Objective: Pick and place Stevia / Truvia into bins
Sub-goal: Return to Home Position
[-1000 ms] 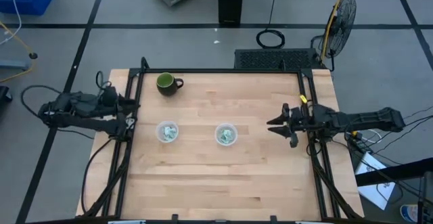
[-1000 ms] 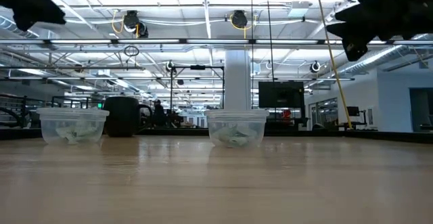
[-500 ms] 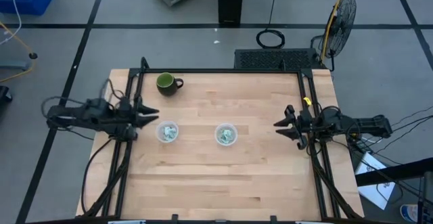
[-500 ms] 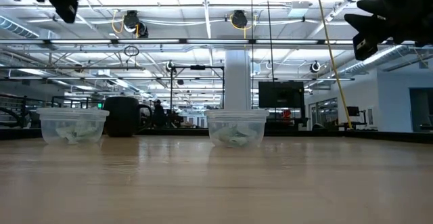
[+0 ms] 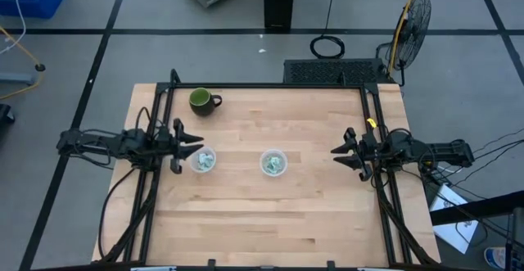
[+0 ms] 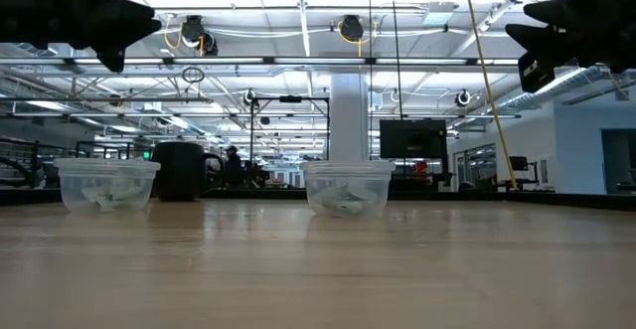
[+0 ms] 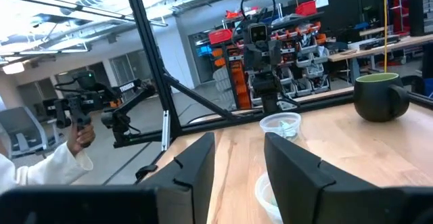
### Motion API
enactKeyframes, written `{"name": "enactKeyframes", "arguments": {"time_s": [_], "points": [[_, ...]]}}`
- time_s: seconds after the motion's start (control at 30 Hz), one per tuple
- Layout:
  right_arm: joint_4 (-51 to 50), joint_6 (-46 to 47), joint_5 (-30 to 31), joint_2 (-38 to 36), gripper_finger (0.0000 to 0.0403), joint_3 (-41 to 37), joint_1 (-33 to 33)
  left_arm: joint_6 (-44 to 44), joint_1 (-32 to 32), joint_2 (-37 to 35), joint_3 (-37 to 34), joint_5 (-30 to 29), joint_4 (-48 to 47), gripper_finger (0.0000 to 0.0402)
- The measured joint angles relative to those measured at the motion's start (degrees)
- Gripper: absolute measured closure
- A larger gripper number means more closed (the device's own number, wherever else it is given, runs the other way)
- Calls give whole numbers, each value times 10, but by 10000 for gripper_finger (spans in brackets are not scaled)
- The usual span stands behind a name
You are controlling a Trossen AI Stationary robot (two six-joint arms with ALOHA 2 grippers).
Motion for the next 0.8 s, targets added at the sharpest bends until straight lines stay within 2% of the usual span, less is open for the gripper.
{"name": "enactKeyframes", "arguments": {"time_s": [0.6, 0.77, 0.8], "points": [[-1, -11, 4, 0, 282, -11, 0, 3, 0, 0, -7, -5, -38, 289], [-1, 2, 24, 0, 280, -18, 0, 5, 0, 0, -64, -5, 42, 289], [-1, 2, 33, 0, 279, -18, 0, 1, 0, 0, -64, -4, 34, 289]]}}
